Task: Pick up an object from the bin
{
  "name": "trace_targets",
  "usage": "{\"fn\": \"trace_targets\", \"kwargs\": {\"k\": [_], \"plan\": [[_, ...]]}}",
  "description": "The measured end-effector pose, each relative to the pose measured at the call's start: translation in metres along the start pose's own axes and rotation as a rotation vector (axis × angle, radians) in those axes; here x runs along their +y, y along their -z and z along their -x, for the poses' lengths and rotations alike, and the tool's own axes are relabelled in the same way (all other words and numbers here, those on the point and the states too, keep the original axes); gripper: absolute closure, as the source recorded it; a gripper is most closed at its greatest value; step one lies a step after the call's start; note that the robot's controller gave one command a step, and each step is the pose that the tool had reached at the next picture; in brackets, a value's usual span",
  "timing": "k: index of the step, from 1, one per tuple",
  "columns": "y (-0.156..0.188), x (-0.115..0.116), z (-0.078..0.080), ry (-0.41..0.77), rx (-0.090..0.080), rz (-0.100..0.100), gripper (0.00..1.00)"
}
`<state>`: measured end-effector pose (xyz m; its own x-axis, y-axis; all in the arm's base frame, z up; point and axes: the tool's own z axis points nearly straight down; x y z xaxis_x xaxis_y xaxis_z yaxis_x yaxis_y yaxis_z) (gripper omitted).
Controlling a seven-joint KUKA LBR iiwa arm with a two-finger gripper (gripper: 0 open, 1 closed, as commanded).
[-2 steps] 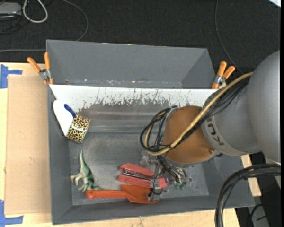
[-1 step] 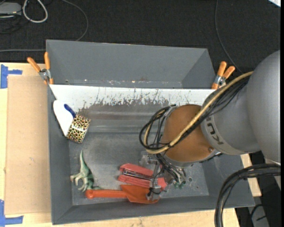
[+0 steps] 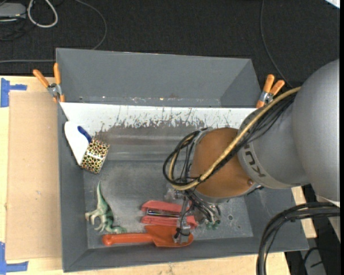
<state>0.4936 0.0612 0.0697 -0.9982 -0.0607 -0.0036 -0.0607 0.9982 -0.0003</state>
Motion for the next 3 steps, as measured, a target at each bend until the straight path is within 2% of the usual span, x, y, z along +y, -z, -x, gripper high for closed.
{"fn": "trace_targets", "kwargs": {"k": [1, 2, 3], "plan": [[0.000, 0.006, -0.001, 0.012, 0.001, 0.000, 0.00], [0.001, 0.048, 0.000, 0.038, -0.007, 0.002, 0.00], [0.000, 0.050, -0.018, 0.008, -0.005, -0.003, 1.00]]}}
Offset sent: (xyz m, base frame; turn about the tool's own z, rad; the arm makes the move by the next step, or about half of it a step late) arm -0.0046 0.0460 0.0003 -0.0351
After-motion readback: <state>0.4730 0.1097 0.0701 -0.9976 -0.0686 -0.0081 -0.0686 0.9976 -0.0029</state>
